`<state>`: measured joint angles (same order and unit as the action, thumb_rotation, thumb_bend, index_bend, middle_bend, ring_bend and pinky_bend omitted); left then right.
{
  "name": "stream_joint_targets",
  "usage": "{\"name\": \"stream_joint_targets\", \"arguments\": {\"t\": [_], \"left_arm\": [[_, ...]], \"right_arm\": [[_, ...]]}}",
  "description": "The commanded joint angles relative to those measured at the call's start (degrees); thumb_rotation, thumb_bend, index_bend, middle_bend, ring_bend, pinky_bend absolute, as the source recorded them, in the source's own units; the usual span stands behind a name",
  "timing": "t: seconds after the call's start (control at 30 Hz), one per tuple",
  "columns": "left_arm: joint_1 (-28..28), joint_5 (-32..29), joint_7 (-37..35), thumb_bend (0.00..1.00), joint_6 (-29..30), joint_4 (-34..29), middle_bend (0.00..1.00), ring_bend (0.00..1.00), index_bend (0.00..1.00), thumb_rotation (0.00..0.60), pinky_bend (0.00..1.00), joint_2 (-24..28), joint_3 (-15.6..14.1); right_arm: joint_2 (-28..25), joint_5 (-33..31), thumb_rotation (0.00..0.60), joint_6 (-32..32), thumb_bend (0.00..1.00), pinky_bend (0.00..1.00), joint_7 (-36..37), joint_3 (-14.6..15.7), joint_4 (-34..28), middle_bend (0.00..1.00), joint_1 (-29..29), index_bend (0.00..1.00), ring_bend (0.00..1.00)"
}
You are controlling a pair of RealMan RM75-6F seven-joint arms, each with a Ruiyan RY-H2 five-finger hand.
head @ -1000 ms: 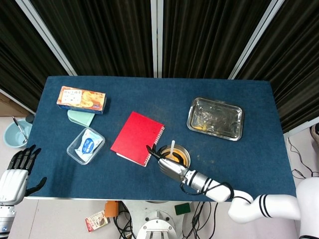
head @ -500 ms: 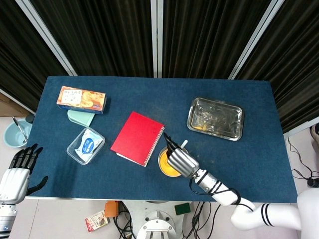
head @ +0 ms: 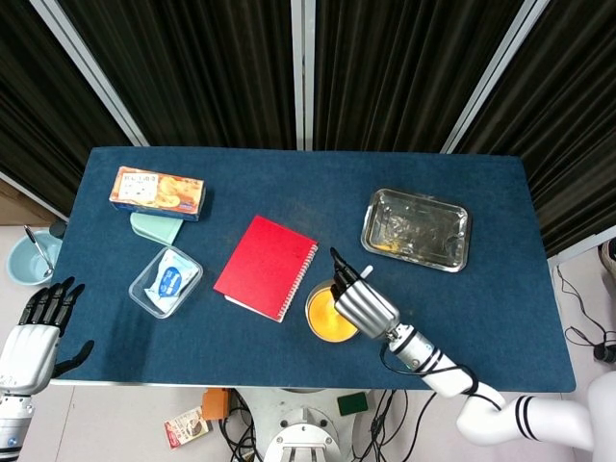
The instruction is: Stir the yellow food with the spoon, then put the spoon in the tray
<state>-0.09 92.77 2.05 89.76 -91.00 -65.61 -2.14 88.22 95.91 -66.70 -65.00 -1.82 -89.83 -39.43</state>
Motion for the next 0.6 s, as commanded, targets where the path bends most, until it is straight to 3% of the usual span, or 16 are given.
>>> {"name": "stream_joint_targets", "arguments": {"t": [0.03,0.17,0.3,0.6], "left_arm": [[0.06,0.09,0.08,0.24,0.22,-0.16,0.01,0.01,0.03,0.6,0.08,0.12,0.03],[0.33,0.11,0.08,0.24,0.57,-0.25,0.01,0.01,0.03,0.6,0.08,0.18,-0.07],[0.68,0.3,-0.02,0.24,0.94,0.11,0.01,0.01,0.03,0.6,0.08,0.17,-0.31],[0.53,-0.42,-1.52,0.24,0.38,1.74,0.01,0.01,0.03,0.6,0.08,-0.78,-0.03]], "right_arm": [[-3.89,7.83,0.6,4.97,0.44,0.0,-9.05,-0.58,-0.81,0.46,-5.16,0.84,0.23],[-7.15,8.08,0.6,14.52,0.44,0.0,-19.07,-1.65,-5.66,0.46,-8.57,0.85,0.23],[-8.96,3.62,0.6,21.2,0.44,0.0,-28.64,-3.87,-10.79,0.46,-9.23,0.85,0.23],[-11.32,-6.81,0.6,26.87,0.44,0.0,-45.49,-6.42,-15.92,0.47,-9.34,0.85,0.23]]}}
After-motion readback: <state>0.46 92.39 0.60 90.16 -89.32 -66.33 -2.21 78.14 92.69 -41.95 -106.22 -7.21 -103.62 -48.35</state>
